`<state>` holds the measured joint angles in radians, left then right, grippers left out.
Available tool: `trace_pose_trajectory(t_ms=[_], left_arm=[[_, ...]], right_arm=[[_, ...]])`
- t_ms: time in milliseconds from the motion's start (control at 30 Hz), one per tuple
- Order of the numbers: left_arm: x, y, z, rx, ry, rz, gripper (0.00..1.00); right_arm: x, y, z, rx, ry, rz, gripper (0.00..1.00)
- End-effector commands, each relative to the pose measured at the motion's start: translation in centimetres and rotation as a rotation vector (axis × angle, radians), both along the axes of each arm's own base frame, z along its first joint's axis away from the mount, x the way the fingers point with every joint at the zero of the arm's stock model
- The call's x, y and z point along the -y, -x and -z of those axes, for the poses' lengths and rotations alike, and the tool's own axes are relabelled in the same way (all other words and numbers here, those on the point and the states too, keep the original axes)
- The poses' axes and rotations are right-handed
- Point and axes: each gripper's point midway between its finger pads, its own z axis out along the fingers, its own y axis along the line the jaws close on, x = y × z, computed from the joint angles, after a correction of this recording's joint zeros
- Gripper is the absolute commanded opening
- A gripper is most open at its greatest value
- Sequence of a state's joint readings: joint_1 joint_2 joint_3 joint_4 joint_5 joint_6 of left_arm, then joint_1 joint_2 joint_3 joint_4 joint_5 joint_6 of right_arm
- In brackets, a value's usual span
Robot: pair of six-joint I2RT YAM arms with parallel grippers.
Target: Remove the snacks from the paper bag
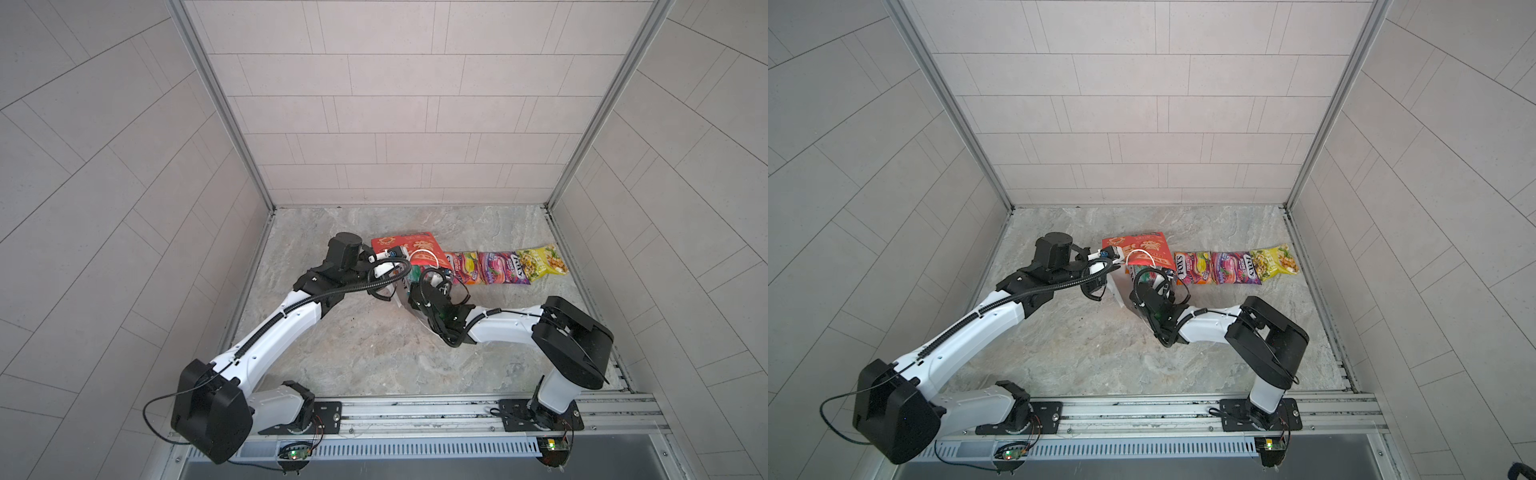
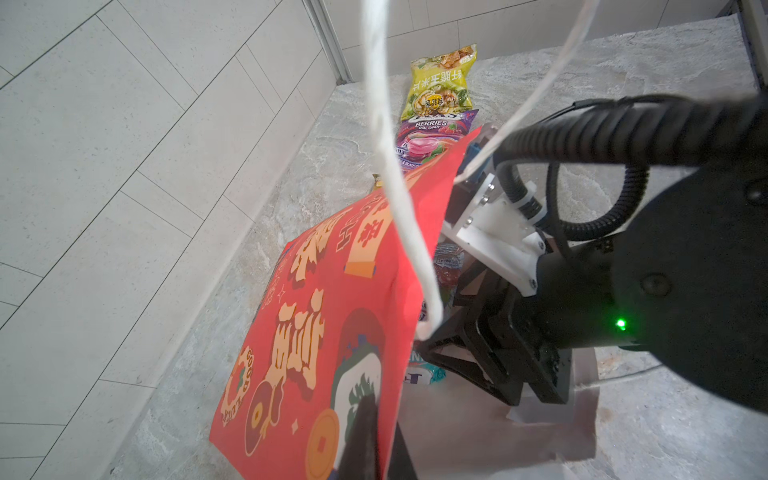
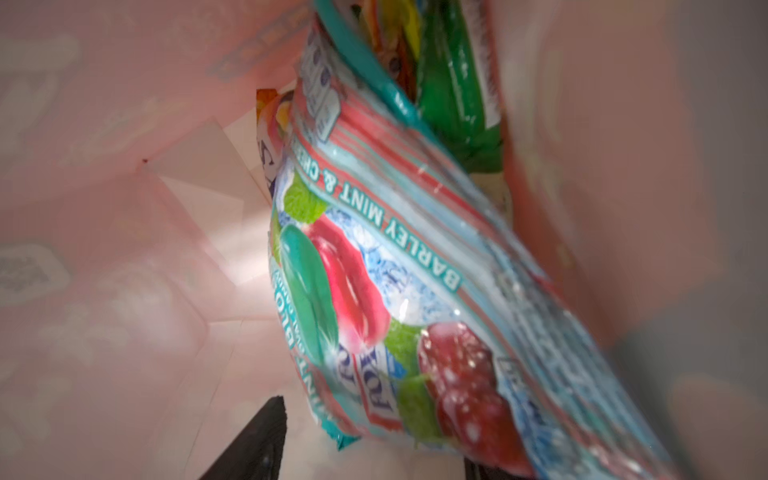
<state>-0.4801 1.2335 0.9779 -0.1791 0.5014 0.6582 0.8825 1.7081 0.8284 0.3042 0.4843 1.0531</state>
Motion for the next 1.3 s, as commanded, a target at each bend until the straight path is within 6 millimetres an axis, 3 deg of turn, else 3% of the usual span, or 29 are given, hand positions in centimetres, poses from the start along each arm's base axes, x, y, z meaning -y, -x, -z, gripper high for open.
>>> trace_pose_trajectory(t_ms=[0,200,367,467,667,900,1267], left_arm=[[0.6,0.2,-2.4,0.047,0.047,0.032,0.0],[0.6,0.4,-2.4,0.048,0.049,0.038,0.0],[0.7,0.4,-2.5,0.048,0.053,0.043,0.0],[0.6,0.3,-2.4,0.049,0.048,0.035,0.0],[0.4,-0.2,-2.0,0.049,0.034,0.01,0.0],[0.4,-0.5,-1.7,0.048,0.026,0.0,0.0],[0.2,-1.0,-1.6,0.047,0.019,-0.021,0.0]], right_arm=[[0.6,-1.9,-0.7,0.072,-0.054,0.1,0.65],[0.8,-3.1,-0.3,0.119,-0.036,0.131,0.53],[1.3,-3.4,-1.1,0.15,0.002,0.147,0.3],[1.1,-3.3,-1.4,0.156,0.023,0.121,0.2],[0.3,-2.5,-2.7,0.167,0.042,0.042,0.11],[-1.1,-0.5,-4.8,0.215,0.093,-0.077,0.09],[-0.7,2.3,-5.7,0.232,0.154,-0.159,0.03]])
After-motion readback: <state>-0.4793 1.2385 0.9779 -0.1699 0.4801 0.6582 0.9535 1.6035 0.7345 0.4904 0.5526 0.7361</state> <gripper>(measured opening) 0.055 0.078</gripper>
